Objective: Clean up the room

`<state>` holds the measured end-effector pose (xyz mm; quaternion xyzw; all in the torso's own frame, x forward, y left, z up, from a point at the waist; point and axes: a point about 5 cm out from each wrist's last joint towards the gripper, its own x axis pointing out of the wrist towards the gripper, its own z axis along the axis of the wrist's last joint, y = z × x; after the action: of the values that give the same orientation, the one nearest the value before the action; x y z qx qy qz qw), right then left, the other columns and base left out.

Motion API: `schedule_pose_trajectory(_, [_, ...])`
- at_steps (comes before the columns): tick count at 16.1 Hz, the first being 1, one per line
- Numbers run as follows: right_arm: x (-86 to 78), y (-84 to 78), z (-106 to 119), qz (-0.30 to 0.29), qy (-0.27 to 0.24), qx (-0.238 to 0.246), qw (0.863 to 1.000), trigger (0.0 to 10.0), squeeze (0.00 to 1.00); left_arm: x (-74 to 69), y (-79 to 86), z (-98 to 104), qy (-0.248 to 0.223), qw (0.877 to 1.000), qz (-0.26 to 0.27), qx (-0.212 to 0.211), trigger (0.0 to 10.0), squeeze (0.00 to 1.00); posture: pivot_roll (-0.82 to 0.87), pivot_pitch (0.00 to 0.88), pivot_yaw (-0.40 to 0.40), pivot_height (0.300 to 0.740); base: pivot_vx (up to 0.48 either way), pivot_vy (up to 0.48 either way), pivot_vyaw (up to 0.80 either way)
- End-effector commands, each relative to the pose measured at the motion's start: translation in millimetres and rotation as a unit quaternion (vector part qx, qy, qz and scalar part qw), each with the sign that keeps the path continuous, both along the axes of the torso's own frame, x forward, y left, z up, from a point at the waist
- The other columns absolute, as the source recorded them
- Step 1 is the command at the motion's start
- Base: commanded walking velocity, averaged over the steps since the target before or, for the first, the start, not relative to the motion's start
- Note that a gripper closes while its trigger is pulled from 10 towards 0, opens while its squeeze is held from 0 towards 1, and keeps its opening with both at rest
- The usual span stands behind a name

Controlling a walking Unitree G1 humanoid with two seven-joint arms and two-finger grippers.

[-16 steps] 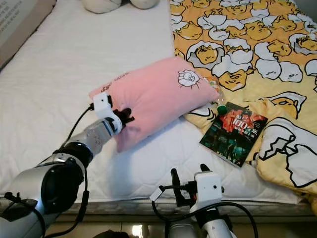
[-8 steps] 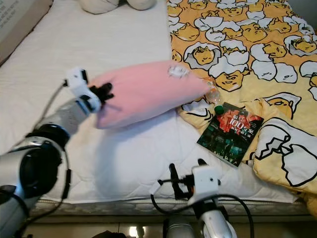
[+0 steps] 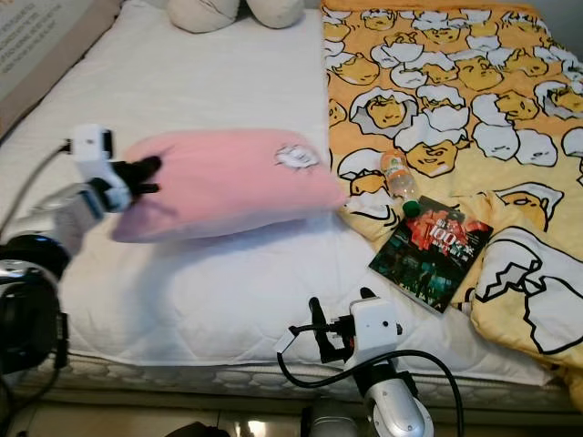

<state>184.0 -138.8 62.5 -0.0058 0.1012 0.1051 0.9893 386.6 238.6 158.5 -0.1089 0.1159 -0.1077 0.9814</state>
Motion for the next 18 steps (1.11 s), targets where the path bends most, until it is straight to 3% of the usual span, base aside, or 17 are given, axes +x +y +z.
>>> schedule_pose_trajectory(1, [2.2,-1.1,-1,0.0,-0.001,0.003,1.0,10.0,0.0,0.5,10.2,13,-0.024,1.0,0.001,0.017,0.0,0.0,-0.2,0.038,0.051,0.731,0.0,0.0,0.0])
schedule_pose_trajectory(3, [3.7,-1.8,-1,0.001,-0.002,0.002,1.0,10.0,0.0,-0.9,8.7,10,-0.009,1.0,-0.006,-0.002,0.0,0.0,-0.2,0.036,0.053,0.731,0.0,0.0,0.0])
schedule_pose_trajectory(5, [4.0,-1.8,-2,0.002,-0.002,0.002,1.0,10.0,0.0,-3.4,-5.5,-2,0.018,0.999,-0.04,-0.023,0.0,0.0,-0.19,0.034,0.054,0.731,0.0,0.0,0.0])
schedule_pose_trajectory(6, [6.8,-2.9,-2,-0.002,-0.003,-0.006,1.0,10.0,0.0,-12.7,-42.8,-25,0.054,0.99,-0.119,-0.051,0.0,0.0,-0.19,0.032,0.053,0.731,0.0,0.0,0.0])
schedule_pose_trajectory(9, [18.3,-10.8,0,-0.02,-0.012,-0.018,1.0,10.0,0.0,-27.5,-77.7,-39,0.077,0.979,-0.173,-0.076,0.0,0.0,-0.18,0.024,0.053,0.731,0.0,0.0,0.0])
schedule_pose_trajectory(10, [25.3,-14.6,3,-0.023,-0.018,-0.021,0.999,10.0,0.0,-39.6,-101.4,-40,0.094,0.968,-0.203,-0.112,0.0,0.0,-0.18,0.019,0.051,0.731,0.0,0.0,0.0])
schedule_pose_trajectory(14, [31.6,-15.9,4,-0.023,-0.024,-0.024,0.999,10.0,0.0,-58.6,-147.6,-19,0.105,0.942,-0.251,-0.195,0.0,0.0,-0.17,0.01,0.045,0.731,0.0,0.0,0.0])
schedule_pose_trajectory(15, [33.1,-15.8,4,-0.025,-0.027,-0.027,0.999,10.0,0.0,-63.5,-156.9,-11,0.091,0.94,-0.265,-0.196,0.0,0.0,-0.17,0.008,0.045,0.731,0.0,0.0,0.0])
schedule_pose_trajectory(16, [34.6,-16.8,6,-0.032,-0.033,-0.031,0.998,10.0,0.0,-64.6,-160.6,-6,0.069,0.946,-0.266,-0.169,0.0,0.0,-0.17,0.006,0.046,0.731,0.0,0.0,0.0])
schedule_pose_trajectory(17, [35.7,-19.0,8,-0.043,-0.041,-0.035,0.998,10.0,0.0,-64.1,-159.8,-3,0.038,0.957,-0.261,-0.122,4.3,0.0,-0.17,0.005,0.045,0.731,0.0,0.0,0.0])
schedule_pose_trajectory(18, [35.7,-19.0,8,-0.043,-0.041,-0.035,0.998,10.0,0.0,-64.1,-159.8,-3,0.038,0.957,-0.261,-0.122,4.3,0.0,-0.17,0.005,0.045,0.731,0.0,0.0,0.0])
